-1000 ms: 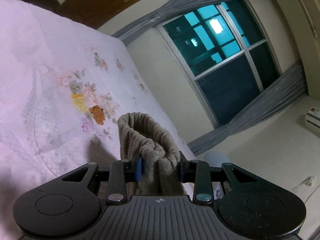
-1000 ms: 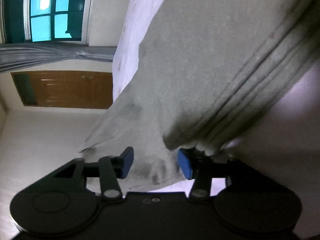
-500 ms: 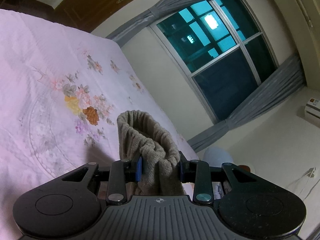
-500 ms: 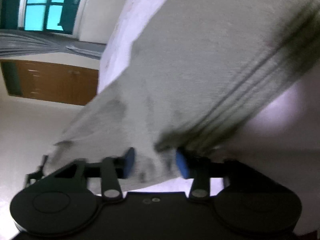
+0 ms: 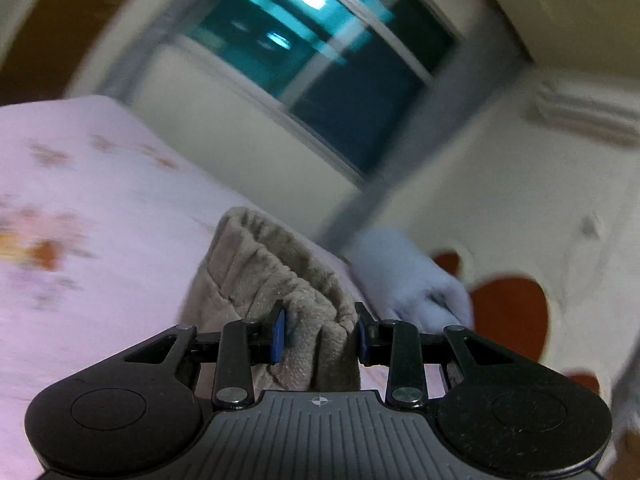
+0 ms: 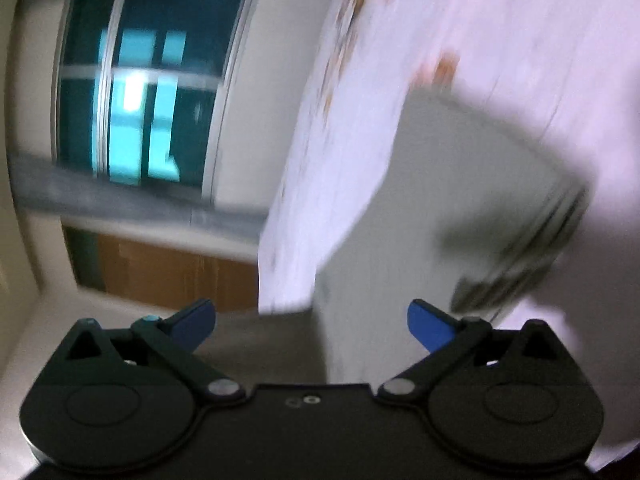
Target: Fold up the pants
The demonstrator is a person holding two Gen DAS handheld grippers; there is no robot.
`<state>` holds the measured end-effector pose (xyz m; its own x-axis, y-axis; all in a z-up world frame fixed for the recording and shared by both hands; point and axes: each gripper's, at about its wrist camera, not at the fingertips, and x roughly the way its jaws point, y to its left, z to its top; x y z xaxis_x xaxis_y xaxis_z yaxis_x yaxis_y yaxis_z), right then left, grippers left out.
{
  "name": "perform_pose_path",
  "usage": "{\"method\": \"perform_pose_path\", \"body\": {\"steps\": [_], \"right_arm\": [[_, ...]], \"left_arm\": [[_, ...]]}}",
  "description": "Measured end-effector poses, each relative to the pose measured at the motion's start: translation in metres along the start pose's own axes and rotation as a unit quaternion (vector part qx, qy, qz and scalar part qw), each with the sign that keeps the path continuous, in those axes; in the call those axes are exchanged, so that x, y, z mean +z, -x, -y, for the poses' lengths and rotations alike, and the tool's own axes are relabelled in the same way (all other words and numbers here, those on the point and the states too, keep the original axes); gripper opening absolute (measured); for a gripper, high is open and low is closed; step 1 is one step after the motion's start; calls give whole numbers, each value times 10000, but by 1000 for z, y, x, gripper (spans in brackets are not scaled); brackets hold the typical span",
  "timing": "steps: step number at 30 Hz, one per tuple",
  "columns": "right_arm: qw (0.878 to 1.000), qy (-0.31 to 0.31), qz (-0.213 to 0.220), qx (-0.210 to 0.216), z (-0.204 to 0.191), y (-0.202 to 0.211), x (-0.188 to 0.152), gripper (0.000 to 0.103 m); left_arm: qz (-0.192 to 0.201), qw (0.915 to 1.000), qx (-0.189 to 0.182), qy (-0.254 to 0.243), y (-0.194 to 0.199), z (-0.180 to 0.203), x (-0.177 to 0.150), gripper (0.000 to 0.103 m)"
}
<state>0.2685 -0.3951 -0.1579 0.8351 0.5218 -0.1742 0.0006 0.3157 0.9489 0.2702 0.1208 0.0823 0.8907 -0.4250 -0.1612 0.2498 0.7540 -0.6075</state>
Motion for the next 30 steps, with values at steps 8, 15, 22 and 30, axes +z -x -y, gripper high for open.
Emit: {"method": "perform_pose_path", "body": {"steps": [8,15,22,30], "right_arm": [[9943,-342,983,-237,46,91,62,97],[9870,-655,1373,-528,84,123,84,97],[9993,-353,-22,-150,62,45,55,97],[9991,-237,-286,-224,52,-12,15,97]], "left_arm": [[-1703,9810,-908,-199,-146,105,-142,33],[-2052,9742,-893,298,-135,106,-219,34],[-1044,9939,159,316,-21,35,-139,34],[-652,9886,1149,721,84,-68,-117,34]]}}
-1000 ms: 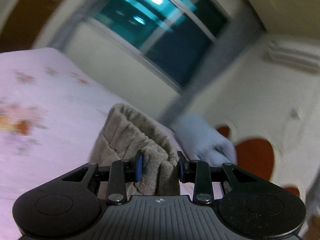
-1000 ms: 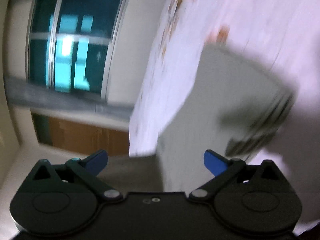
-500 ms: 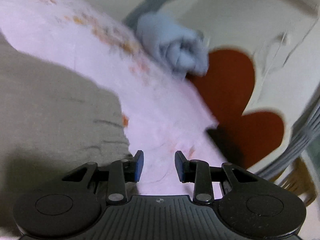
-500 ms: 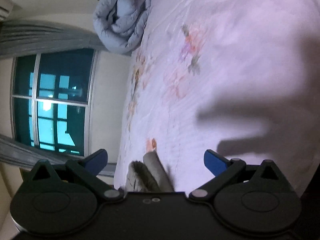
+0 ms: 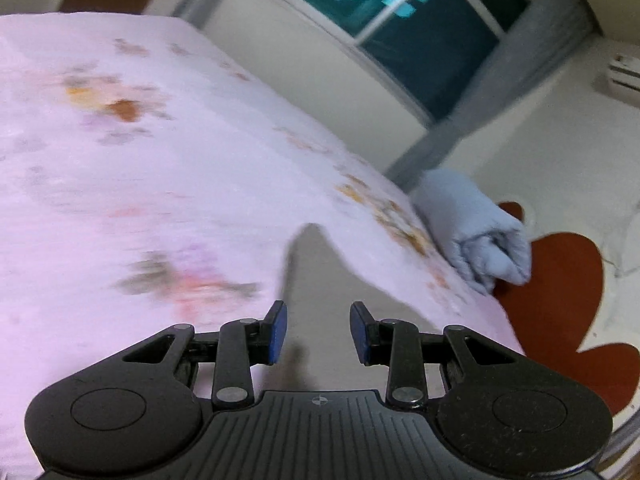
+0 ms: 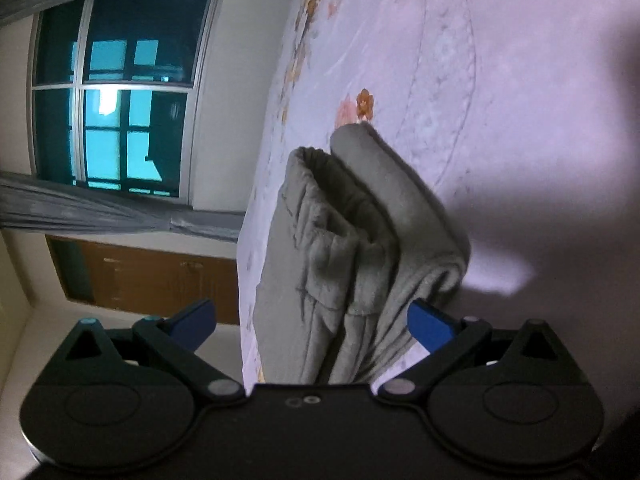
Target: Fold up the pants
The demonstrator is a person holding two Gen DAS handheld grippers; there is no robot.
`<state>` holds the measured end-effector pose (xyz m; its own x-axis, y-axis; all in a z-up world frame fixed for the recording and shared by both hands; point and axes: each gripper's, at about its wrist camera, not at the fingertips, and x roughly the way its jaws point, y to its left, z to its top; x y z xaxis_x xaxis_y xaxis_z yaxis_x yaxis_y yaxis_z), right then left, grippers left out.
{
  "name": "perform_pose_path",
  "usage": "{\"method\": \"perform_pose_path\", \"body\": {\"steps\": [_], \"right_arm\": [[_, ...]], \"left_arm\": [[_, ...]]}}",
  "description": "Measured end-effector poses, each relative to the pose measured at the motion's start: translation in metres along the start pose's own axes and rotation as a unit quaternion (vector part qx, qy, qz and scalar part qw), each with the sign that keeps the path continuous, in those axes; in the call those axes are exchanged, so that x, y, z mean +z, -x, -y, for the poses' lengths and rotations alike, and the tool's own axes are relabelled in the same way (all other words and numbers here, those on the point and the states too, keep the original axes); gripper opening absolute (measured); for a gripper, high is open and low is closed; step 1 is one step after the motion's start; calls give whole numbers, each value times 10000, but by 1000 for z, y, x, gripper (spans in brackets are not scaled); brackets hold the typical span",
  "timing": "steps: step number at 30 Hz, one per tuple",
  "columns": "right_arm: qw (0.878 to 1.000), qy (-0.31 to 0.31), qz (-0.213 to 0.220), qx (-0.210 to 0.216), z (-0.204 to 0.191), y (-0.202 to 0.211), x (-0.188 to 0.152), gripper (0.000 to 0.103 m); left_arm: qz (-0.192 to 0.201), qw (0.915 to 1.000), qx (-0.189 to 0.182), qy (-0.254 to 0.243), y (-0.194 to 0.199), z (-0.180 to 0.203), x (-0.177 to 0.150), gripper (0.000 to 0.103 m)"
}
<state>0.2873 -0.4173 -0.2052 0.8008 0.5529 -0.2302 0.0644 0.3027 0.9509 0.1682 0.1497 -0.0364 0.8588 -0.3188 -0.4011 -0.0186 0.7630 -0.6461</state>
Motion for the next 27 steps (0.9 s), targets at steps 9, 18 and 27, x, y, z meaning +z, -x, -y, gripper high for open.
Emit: {"method": "perform_pose_path", "body": {"steps": [9,18,27], "right_arm": [[9993,294,212,132,-18,19,4,97],[9991,425,86,-33,-13,-8,7,97],[9989,294,44,-366,-12,-4,-2,91]], "left_arm": [[15,9989,139,457,-11,-34,-13,38],[-155,9993,-89,329,-18,-24,-26,44],[-156,9990,-185,379,-15,-25,-28,44]]}}
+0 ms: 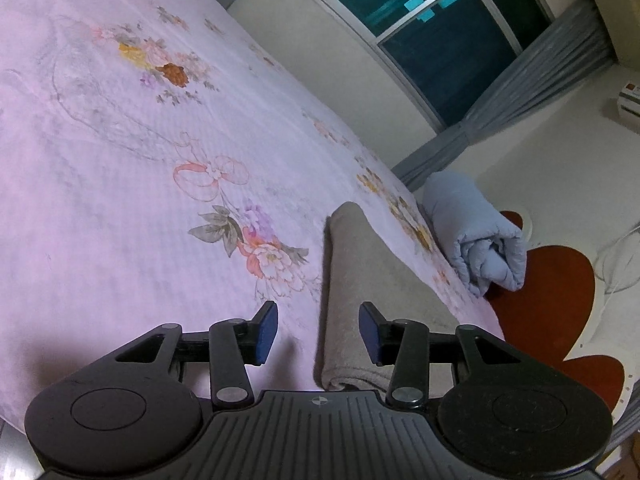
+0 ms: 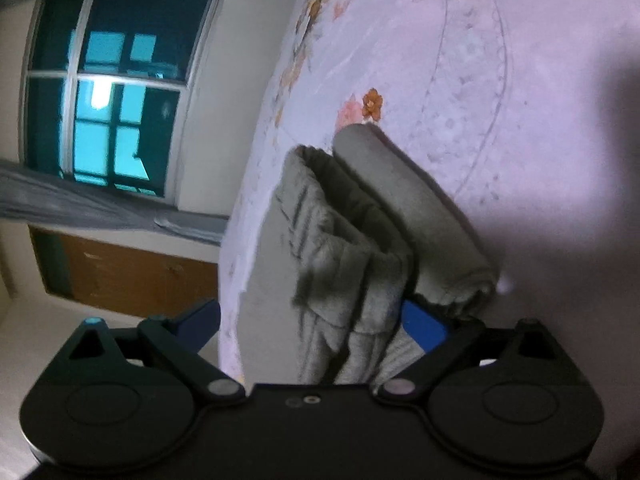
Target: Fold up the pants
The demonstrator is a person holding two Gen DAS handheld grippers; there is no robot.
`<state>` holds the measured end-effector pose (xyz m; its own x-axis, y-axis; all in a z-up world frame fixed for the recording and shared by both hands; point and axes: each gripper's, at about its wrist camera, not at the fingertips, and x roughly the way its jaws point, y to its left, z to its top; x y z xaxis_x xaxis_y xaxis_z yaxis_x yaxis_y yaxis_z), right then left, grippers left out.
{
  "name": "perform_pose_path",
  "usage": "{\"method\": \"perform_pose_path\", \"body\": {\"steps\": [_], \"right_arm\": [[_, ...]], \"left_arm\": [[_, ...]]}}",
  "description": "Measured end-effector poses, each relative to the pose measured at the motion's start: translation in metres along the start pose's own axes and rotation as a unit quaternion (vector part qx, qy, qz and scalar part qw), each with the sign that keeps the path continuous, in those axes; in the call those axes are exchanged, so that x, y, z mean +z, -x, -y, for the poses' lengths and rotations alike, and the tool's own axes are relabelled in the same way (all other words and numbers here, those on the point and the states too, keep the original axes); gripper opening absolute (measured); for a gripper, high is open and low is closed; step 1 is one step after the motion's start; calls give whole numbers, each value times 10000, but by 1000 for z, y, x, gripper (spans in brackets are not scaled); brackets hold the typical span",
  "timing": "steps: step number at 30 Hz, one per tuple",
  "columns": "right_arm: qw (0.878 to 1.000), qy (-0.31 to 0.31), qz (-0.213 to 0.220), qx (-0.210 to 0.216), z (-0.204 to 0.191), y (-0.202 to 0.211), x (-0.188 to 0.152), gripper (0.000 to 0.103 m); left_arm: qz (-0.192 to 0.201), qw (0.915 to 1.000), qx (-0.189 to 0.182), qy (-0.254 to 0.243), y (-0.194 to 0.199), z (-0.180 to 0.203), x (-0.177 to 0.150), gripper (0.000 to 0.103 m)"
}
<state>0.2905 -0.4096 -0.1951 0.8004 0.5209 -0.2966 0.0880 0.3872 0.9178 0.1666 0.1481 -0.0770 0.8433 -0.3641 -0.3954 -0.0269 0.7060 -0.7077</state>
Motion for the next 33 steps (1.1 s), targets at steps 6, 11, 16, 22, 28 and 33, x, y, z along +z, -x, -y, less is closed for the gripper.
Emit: {"method": "perform_pose_path", "body": {"steps": [6,11,16,22,28,33], "right_arm": [[9989,69,-113,-441,-20,-35,8,98],[9987,517,-12,-32,-52,-31,9,32],[9886,1010,534,976,-78,17,-2,32],[9974,-444,515,-229,27,11,8,31],[9988,-183,342,-314,17,17,11,35],[9991,-231,280,-229,19,22,15,37]], "left_arm": [[-59,10000,-46,-52,-1,5,-2,44],[-79,9999,-71,-78,1,6,-5,44],[-201,9994,-63,-259,0,8,-11,45],[-513,9904,124,-1280,-8,33,-30,45],[-762,9705,285,-2270,-32,64,-53,48],[-859,9638,816,-2389,-65,71,-59,48]]}}
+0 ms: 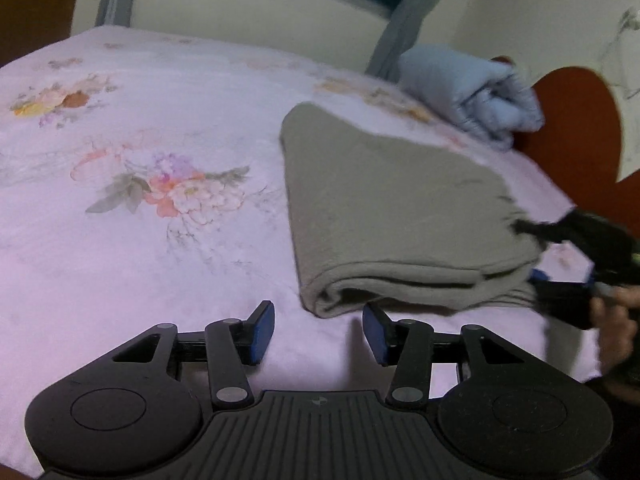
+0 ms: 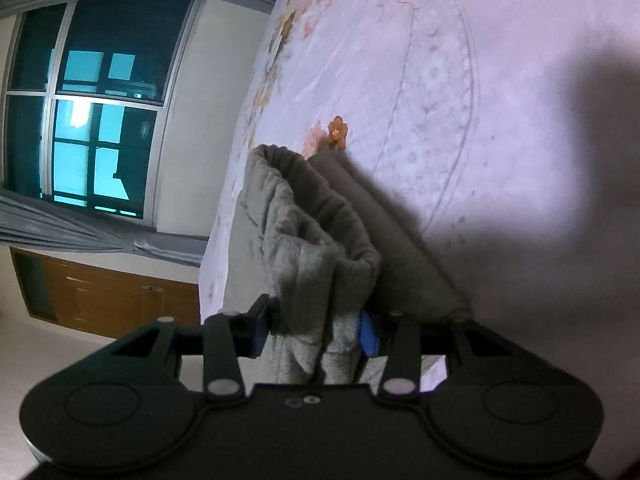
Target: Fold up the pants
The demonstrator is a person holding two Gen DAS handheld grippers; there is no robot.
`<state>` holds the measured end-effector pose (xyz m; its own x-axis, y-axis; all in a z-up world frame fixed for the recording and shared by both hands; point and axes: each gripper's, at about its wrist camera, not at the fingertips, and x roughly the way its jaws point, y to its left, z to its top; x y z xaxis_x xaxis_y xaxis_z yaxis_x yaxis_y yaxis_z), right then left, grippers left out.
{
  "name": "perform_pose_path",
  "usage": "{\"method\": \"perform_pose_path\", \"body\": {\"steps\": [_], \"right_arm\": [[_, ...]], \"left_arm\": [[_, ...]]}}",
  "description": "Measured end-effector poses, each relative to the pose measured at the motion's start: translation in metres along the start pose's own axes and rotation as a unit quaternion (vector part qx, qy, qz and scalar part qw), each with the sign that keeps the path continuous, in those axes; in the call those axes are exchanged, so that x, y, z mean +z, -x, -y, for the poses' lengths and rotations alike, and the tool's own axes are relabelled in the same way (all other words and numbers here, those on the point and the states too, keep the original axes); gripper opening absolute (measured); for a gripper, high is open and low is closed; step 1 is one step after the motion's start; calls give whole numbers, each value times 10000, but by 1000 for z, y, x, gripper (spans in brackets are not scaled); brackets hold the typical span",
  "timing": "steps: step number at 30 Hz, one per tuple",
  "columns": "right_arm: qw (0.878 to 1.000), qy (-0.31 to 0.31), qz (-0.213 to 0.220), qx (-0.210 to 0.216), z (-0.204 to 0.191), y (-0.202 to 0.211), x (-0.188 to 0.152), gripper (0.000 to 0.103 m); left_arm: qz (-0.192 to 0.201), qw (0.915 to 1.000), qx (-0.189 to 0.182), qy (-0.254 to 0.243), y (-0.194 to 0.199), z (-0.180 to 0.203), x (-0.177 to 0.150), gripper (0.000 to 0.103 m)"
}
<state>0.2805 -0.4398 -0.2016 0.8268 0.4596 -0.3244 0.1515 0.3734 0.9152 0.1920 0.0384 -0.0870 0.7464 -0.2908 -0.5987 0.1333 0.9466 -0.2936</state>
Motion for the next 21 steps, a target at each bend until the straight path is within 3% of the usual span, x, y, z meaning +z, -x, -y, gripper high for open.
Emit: {"method": "perform_pose_path", "body": {"steps": [2,4,5,9,13,15,17,18,21], "right_arm": [[10000,-23,0,2,-1,-3,-5,37],[10000,-26,-44,5,-1,-4,-5,37],[9999,-3,-103,19,-2,-8,-6,37],[9999,65,-146,29,2,-9,-6,34],[9994,-84,-283,159,7,-3,-2,35],[9991,-44,-366,185,6,4,1,39],[9994,-79,-213,280,7,21,7,60],[9995,-51,-26,316,6,34,12,66],[9980,276,289,487,-5,60,21,69]], "left_arm": [[233,9992,291,145,-5,0,4,49],[472,9953,564,629,-1,-11,3,50],[439,9941,554,827,-3,-16,1,50],[467,9937,585,836,-4,-16,-8,50],[389,9922,271,1152,2,-28,-6,52],[318,9925,123,1173,5,-33,-6,52],[307,9895,-55,1410,12,-44,-8,52],[369,9865,-44,1592,19,-51,-9,52],[714,9741,-106,2145,34,-68,-1,58]]}}
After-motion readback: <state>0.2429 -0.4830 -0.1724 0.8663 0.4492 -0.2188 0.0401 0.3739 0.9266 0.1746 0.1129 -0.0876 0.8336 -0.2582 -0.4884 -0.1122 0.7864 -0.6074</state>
